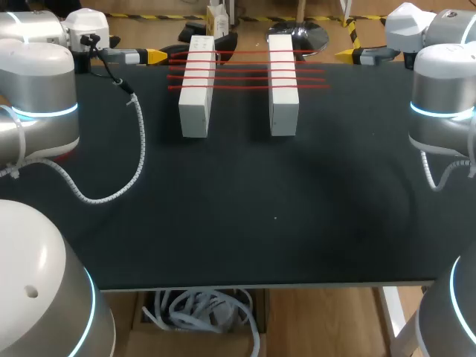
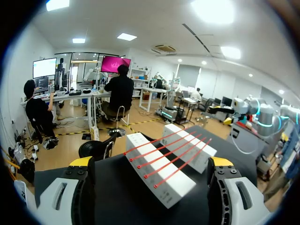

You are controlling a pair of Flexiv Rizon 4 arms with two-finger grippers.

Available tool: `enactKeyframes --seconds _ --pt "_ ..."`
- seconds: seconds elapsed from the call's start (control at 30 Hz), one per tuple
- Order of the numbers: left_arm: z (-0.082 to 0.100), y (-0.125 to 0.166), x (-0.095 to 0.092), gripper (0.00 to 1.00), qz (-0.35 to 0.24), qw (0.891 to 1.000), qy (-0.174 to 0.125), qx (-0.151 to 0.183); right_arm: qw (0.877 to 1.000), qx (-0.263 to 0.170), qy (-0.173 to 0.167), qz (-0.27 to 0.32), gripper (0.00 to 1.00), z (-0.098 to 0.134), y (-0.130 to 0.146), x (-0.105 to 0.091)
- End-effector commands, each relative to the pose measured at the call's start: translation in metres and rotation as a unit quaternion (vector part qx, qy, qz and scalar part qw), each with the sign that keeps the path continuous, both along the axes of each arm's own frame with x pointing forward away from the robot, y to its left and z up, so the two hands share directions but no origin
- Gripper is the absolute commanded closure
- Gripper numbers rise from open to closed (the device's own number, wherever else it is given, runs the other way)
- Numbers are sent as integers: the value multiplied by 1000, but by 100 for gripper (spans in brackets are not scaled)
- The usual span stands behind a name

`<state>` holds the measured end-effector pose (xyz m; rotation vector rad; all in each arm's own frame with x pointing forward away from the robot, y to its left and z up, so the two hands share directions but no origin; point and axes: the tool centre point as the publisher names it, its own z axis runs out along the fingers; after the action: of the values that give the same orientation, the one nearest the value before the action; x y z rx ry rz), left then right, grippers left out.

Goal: Grab the tape and strap the tape.

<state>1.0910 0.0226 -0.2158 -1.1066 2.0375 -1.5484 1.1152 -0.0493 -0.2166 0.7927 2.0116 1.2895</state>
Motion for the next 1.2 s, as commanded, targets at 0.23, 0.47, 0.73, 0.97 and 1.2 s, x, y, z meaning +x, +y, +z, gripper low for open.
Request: enactKeyframes --seconds 0.23,0.47,0.73,0.97,1.2 --pt "-1 0 0 0 1 1000 -2 -1 1000 0 0 0 0 0 0 0" --pt "-1 0 0 0 1 1000 -2 -1 1000 0 0 0 0 0 0 0" --pt "5 -6 -14 0 -75 996 -41 21 1000 0 0 0 0 0 0 0" --pt "10 -17 -37 0 -169 981 -96 10 1000 0 0 0 0 0 0 0" --pt "20 -33 -57 0 -250 953 -169 -30 1000 0 0 0 0 0 0 0"
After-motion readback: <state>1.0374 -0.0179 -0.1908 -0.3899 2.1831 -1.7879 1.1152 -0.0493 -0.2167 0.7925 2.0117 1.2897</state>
